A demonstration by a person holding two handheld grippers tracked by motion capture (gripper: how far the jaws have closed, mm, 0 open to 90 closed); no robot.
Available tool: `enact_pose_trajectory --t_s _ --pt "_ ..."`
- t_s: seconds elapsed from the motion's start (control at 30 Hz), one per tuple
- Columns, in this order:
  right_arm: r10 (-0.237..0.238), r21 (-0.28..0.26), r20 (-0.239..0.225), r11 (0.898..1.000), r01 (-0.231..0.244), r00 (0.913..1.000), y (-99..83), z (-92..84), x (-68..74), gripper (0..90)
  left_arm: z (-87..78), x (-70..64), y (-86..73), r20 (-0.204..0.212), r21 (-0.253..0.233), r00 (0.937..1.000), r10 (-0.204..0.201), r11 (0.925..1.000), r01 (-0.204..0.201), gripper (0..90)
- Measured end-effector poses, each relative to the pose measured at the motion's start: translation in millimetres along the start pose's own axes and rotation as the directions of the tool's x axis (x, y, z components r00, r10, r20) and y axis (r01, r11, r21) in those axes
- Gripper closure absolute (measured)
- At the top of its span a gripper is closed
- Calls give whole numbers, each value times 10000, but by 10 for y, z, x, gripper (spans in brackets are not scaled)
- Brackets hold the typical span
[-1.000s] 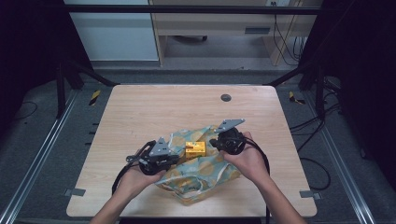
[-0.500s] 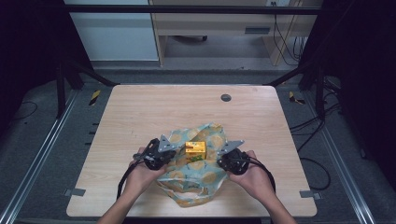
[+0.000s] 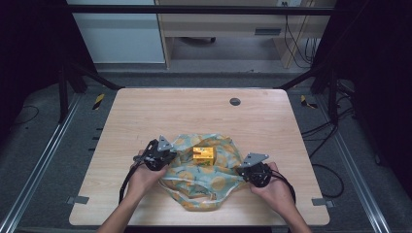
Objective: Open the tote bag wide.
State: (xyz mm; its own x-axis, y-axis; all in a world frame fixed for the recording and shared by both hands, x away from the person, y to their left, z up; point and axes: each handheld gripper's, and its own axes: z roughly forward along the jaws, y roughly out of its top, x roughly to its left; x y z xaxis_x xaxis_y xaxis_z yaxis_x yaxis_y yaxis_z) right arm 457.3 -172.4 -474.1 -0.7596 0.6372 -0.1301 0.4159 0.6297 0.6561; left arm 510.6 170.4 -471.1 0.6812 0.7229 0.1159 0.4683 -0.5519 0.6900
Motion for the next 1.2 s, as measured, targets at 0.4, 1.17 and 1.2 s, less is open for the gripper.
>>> enact_pose_trajectory --t_s 0.4,1.17,1.2 --pt "572 0 -470 9984 -573 9973 -196 94 -165 900 57 178 -105 12 290 9986 -528 9982 527 900" --pt "1123 -415 -1031 9923 -1170 9883 -324 95 -365 900 80 260 -198 -32 439 9962 -873 9952 873 900" --pt "1104 -426 -953 9925 -1149 9893 -313 91 -357 900 50 245 -190 -20 310 9968 -796 9963 796 900"
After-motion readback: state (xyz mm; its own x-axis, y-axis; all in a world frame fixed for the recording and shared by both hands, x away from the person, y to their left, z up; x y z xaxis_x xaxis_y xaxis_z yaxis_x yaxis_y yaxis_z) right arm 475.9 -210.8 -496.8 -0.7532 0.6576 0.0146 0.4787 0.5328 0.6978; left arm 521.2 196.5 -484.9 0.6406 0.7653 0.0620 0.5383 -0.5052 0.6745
